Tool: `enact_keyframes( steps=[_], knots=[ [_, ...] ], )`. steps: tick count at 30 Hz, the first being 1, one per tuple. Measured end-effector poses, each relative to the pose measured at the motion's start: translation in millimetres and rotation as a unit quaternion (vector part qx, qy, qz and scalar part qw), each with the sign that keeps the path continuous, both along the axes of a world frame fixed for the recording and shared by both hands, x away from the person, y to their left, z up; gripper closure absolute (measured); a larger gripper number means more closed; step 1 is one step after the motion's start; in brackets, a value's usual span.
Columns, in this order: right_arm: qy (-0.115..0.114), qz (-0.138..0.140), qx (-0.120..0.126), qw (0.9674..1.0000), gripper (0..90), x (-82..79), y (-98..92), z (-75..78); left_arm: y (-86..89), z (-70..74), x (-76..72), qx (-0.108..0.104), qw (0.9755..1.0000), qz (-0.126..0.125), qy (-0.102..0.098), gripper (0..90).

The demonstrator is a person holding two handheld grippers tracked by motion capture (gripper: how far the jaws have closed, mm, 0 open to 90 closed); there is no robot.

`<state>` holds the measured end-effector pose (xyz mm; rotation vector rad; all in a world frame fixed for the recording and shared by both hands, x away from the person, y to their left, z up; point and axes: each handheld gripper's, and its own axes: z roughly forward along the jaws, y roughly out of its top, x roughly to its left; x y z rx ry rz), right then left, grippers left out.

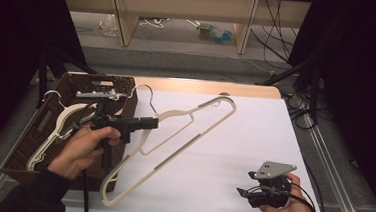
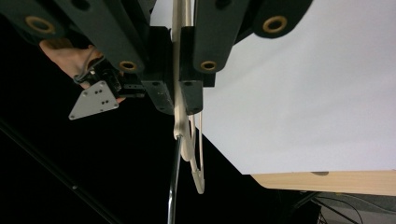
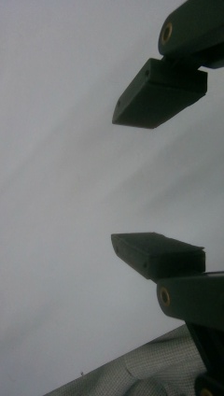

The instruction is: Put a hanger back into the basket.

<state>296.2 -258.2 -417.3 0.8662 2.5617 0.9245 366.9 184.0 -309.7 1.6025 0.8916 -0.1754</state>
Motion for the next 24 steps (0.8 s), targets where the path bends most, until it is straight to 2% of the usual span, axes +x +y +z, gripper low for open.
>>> enact_keyframes(
  steps=[4, 5, 7, 10, 11, 17, 18, 23, 24],
  knots=[
    [0.008, 0.002, -0.003, 1.0, 37.4, 0.1, 0.2, 0.4, 22.5, 15.0, -1.5, 0.006, 0.9998, 0.016, -0.008, 85.6],
    [0.006, 0.002, -0.003, 1.0, 37.4, 0.3, 0.4, 0.0, 29.2, 18.7, -1.5, 0.012, 0.9995, 0.029, -0.011, 85.6],
    [0.002, 0.0, 0.001, 1.0, 37.4, 0.4, 1.5, -2.1, 41.0, 25.1, -2.3, 0.01, 0.9991, 0.041, -0.003, 85.5],
    [0.005, 0.001, 0.0, 1.0, 37.3, 0.4, 2.2, -2.9, 60.7, 31.9, 0.0, 0.02, 0.9978, 0.06, -0.021, 85.6],
    [0.011, 0.003, -0.004, 0.9999, 37.2, 0.4, 1.9, -1.9, 67.0, 33.9, 0.3, 0.022, 0.9974, 0.066, -0.021, 85.6],
    [0.013, 0.001, -0.002, 0.9999, 35.1, 0.7, 2.2, -3.1, 103.0, 40.3, 2.4, 0.035, 0.9938, 0.102, -0.026, 85.6],
    [0.005, -0.002, 0.001, 1.0, 34.3, 0.9, 2.7, -4.7, 108.4, 40.5, 3.1, 0.036, 0.9932, 0.108, -0.024, 85.6],
    [0.002, -0.011, 0.004, 0.9999, 31.8, 0.7, 2.6, -5.8, 135.6, 42.6, 7.3, 0.042, 0.9904, 0.13, -0.023, 85.6],
    [0.012, -0.009, -0.001, 0.9999, 31.8, 0.5, 1.8, -4.3, 141.0, 42.8, 8.1, 0.043, 0.9901, 0.132, -0.022, 85.6]
  ],
)
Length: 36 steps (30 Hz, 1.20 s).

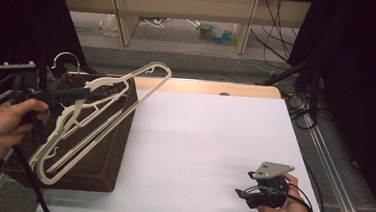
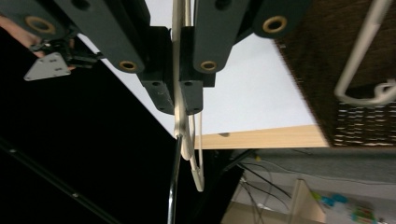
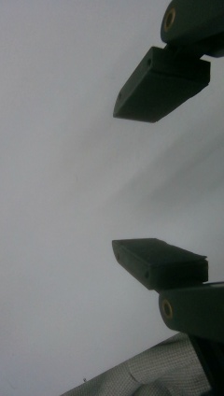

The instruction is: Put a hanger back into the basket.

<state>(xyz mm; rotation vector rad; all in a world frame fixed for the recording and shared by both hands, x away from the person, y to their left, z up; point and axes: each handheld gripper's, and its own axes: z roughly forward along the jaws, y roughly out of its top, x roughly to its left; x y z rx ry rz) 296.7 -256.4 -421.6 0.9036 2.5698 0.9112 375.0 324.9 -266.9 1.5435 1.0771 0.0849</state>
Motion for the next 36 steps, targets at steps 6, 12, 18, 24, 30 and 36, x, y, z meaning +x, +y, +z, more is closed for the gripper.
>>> enact_keyframes(
  steps=[6, 12, 18, 24, 30, 36],
  knots=[
    [-0.002, 0.002, -0.001, 1.0, 31.7, 0.9, 0.6, -2.4, 29.4, -1.1, 5.7, 0.012, 0.9996, 0.027, 0.002, 85.6],
    [0.004, 0.005, -0.003, 1.0, 31.8, 0.7, 1.6, -2.2, 49.4, -6.4, 14.4, 0.026, 0.9988, 0.042, 0.004, 85.6],
    [-0.004, 0.003, 0.0, 1.0, 31.8, 1.2, 2.4, -4.6, 66.0, -14.9, 25.4, 0.068, 0.9967, 0.044, 0.006, 85.6],
    [-0.002, 0.002, -0.001, 1.0, 31.9, 1.2, 2.8, -5.0, 80.3, -25.7, 35.6, 0.083, 0.9951, 0.052, 0.017, 85.6],
    [-0.002, 0.004, -0.001, 1.0, 31.8, 1.5, 2.8, -5.3, 85.6, -35.1, 46.2, 0.1, 0.9933, 0.052, 0.023, 85.6],
    [0.008, 0.006, -0.004, 0.9999, 31.8, 1.1, 2.7, -4.3, 85.4, -41.8, 56.7, 0.117, 0.9914, 0.047, 0.033, 85.6]
  ],
)
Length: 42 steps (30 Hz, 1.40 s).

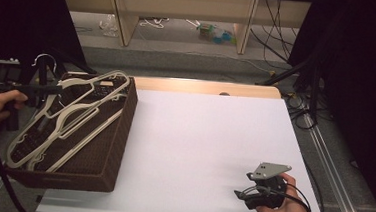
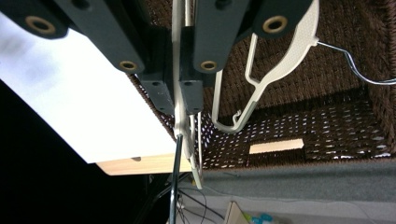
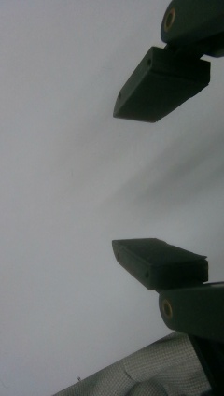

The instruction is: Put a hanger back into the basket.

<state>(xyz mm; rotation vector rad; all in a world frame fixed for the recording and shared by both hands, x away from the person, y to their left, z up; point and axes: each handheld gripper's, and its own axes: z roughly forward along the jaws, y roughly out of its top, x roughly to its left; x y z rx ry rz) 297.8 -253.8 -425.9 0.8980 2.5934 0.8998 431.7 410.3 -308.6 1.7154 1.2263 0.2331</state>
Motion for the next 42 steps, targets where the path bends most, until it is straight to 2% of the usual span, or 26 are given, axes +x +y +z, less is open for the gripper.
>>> enact_keyframes(
  steps=[2, 5, 10, 11, 14, 15, 18, 22, 29, 32, 36, 40, 42],
  knots=[
    [0.0, 0.0, 0.0, 1.0, 31.8, 0.0, -0.1, -0.2, 0.2, -2.8, 3.0, 0.007, 1.0, -0.001, 0.004, 85.6],
    [-0.002, 0.0, 0.0, 1.0, 31.8, 0.4, -0.2, -0.3, 0.9, -7.5, 6.7, 0.006, 0.9999, -0.004, 0.01, 85.6],
    [0.001, 0.001, -0.001, 1.0, 31.9, 0.6, 0.0, -0.4, 5.4, -10.5, 8.5, 0.005, 0.9999, -0.01, 0.006, 85.6],
    [-0.005, -0.003, 0.003, 1.0, 31.8, 0.4, 1.1, -1.6, 5.7, -12.0, 8.7, 0.007, 0.9999, -0.012, 0.007, 85.6],
    [-0.007, 0.001, 0.004, 1.0, 31.9, 0.2, 1.3, -1.0, 2.8, -17.7, 9.2, 0.018, 0.9995, -0.023, 0.013, 85.6],
    [0.003, 0.002, 0.0, 1.0, 31.9, 0.1, 0.7, 0.5, 1.8, -19.9, 9.5, 0.022, 0.9993, -0.029, 0.013, 85.6],
    [-0.007, -0.001, 0.003, 1.0, 31.9, 0.7, 0.9, -1.7, -0.3, -26.3, 11.2, 0.019, 0.999, -0.037, 0.014, 85.6],
    [0.001, 0.002, -0.001, 1.0, 31.9, 0.9, 0.6, -1.1, -2.5, -36.4, 13.6, 0.028, 0.9985, -0.04, 0.025, 85.5],
    [0.002, 0.003, -0.002, 1.0, 31.9, 1.1, 0.4, -1.5, 0.9, -60.0, 16.0, 0.019, 0.9982, -0.022, 0.052, 85.5],
    [-0.004, 0.001, 0.001, 1.0, 31.9, 1.1, 1.3, -3.1, 5.0, -65.9, 15.6, 0.017, 0.9984, -0.007, 0.053, 85.1],
    [-0.003, 0.002, 0.001, 1.0, 31.9, 1.3, 1.5, -3.4, 7.4, -73.5, 15.1, 0.042, 0.997, 0.011, 0.063, 82.7],
    [0.004, 0.004, 0.0, 1.0, 31.9, 1.1, 2.0, -3.2, 7.7, -82.5, 15.6, 0.058, 0.9953, 0.027, 0.073, 80.7],
    [0.001, 0.002, 0.003, 1.0, 31.9, 0.8, 2.8, -4.0, 8.6, -85.2, 15.6, 0.07, 0.9938, 0.037, 0.078, 79.6]
  ],
)
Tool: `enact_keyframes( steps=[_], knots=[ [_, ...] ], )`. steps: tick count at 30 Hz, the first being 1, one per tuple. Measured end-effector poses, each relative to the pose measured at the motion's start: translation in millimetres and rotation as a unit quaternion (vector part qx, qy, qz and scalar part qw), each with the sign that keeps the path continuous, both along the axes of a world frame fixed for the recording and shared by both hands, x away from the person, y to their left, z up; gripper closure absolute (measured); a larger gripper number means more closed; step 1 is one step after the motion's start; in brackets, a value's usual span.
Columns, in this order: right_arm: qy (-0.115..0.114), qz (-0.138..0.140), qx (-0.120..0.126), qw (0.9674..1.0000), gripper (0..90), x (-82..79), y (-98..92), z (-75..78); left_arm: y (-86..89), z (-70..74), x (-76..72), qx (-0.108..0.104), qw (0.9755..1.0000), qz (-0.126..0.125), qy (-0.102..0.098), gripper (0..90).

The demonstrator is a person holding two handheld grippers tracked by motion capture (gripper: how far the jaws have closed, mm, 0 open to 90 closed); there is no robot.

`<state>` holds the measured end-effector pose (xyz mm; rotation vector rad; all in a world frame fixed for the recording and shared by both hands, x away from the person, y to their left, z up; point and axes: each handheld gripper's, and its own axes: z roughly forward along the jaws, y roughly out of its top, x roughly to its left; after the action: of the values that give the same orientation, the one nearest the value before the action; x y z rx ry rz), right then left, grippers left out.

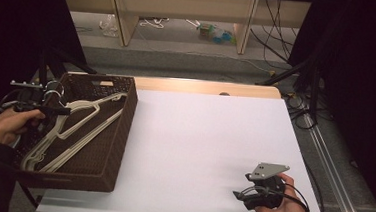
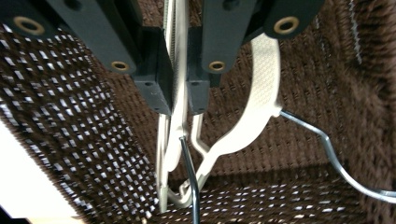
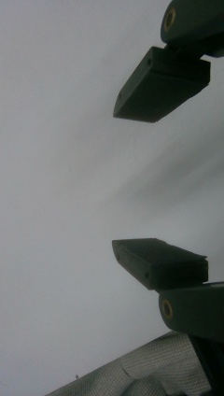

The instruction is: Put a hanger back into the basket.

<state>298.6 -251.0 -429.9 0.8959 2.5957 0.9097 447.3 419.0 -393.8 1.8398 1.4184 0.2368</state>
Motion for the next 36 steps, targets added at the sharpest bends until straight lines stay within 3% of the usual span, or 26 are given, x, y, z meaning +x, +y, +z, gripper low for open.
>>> enact_keyframes(
  steps=[1, 4, 7, 8, 10, 13, 18, 21, 25, 27, 28, 30, 31, 32, 35, 36],
  knots=[
    [0.007, 0.004, -0.005, 1.0, 31.8, 0.2, -0.7, 1.4, 0.5, -1.1, 0.3, 0.001, 1.0, 0.008, 0.001, 78.9],
    [-0.001, 0.0, -0.001, 1.0, 31.8, 0.3, -0.8, 0.1, 1.6, -1.2, 0.3, 0.015, 0.9997, 0.02, 0.0, 76.8],
    [-0.004, -0.002, 0.001, 1.0, 31.7, 0.5, -1.5, 0.6, 2.2, 3.3, -2.4, 0.017, 0.999, 0.038, -0.013, 69.4],
    [0.002, -0.002, -0.002, 1.0, 31.7, 0.5, -2.1, 2.0, 2.3, 5.9, -4.2, 0.017, 0.9986, 0.047, -0.021, 66.8],
    [-0.012, -0.006, 0.003, 0.9999, 31.5, 1.1, -2.1, 0.8, 1.7, 11.8, -9.1, 0.006, 0.9971, 0.063, -0.041, 58.1],
    [-0.01, -0.006, 0.003, 0.9999, 31.4, 1.0, -2.3, 0.9, -2.8, 19.0, -19.4, -0.008, 0.9958, 0.064, -0.064, 51.2],
    [-0.005, -0.004, -0.002, 1.0, 31.3, 1.0, -2.5, 1.7, -7.1, 37.3, -40.3, 0.032, 0.9914, 0.064, -0.109, 40.0],
    [-0.002, -0.004, 0.0, 1.0, 31.2, 0.3, -1.9, 2.0, -8.1, 46.8, -53.3, 0.015, 0.9897, 0.068, -0.125, 37.1],
    [0.001, -0.009, 0.0, 1.0, 30.8, 0.3, -1.5, 2.0, -22.0, 58.2, -77.2, 0.026, 0.9866, 0.053, -0.152, 35.8],
    [-0.015, -0.013, 0.006, 0.9998, 30.7, 0.9, -1.2, 0.8, -33.5, 62.4, -90.6, 0.008, 0.9847, 0.041, -0.169, 34.0],
    [-0.005, -0.011, 0.003, 0.9999, 30.7, 0.7, -1.9, 2.6, -39.4, 63.9, -96.4, 0.001, 0.9843, 0.039, -0.172, 33.3],
    [-0.008, -0.011, 0.004, 0.9999, 30.5, 1.1, -1.8, 2.0, -52.9, 64.9, -106.4, -0.014, 0.983, 0.023, -0.181, 31.5],
    [-0.009, -0.011, 0.005, 0.9999, 30.5, 1.0, -1.7, 1.9, -60.3, 64.6, -111.1, -0.021, 0.9812, 0.021, -0.191, 31.6],
    [-0.009, -0.012, 0.006, 0.9999, 30.4, 0.9, -1.5, 1.7, -67.9, 63.8, -114.9, -0.025, 0.9798, 0.016, -0.198, 31.2],
    [-0.022, -0.019, 0.014, 0.9995, 29.1, 2.0, -1.0, 0.9, -90.0, 59.2, -123.0, -0.025, 0.9792, -0.005, -0.201, 29.0],
    [-0.016, -0.018, 0.012, 0.9996, 29.1, 2.4, -1.8, 2.8, -97.2, 57.0, -124.9, -0.026, 0.979, -0.011, -0.202, 28.7]
  ],
)
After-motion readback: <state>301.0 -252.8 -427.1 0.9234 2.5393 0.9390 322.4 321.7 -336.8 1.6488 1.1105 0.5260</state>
